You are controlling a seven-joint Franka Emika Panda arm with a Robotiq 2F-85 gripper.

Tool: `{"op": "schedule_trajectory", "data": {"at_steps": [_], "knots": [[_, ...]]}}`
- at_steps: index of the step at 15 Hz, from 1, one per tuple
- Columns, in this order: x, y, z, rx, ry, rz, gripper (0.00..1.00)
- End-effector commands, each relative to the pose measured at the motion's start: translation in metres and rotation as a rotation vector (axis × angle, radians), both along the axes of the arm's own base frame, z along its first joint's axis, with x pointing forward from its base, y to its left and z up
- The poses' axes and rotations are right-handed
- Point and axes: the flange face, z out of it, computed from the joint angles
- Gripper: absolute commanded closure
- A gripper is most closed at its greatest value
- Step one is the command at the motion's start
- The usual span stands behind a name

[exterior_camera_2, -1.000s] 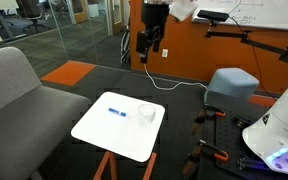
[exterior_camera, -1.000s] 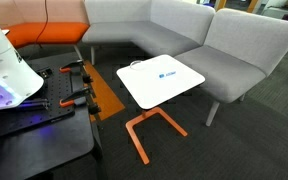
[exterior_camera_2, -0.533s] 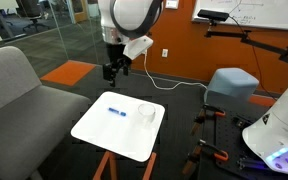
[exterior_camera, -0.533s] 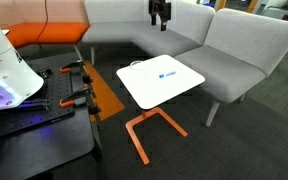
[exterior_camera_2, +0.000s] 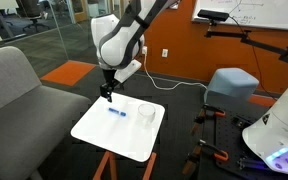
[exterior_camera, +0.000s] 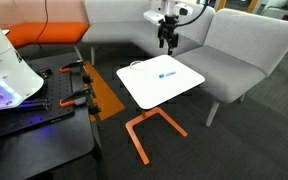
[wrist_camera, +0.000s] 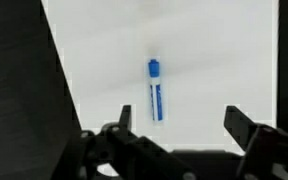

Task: Put the blue marker in the glass cup

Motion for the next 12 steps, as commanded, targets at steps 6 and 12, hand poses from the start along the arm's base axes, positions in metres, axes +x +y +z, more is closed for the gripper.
{"op": "schedule_trajectory", "data": {"at_steps": [6, 12], "knots": [[0.027, -0.014, -0.061, 0.010, 0.020, -0.032, 0.00], [0.040, -0.022, -0.096, 0.020, 0.027, -0.036, 0.02]]}}
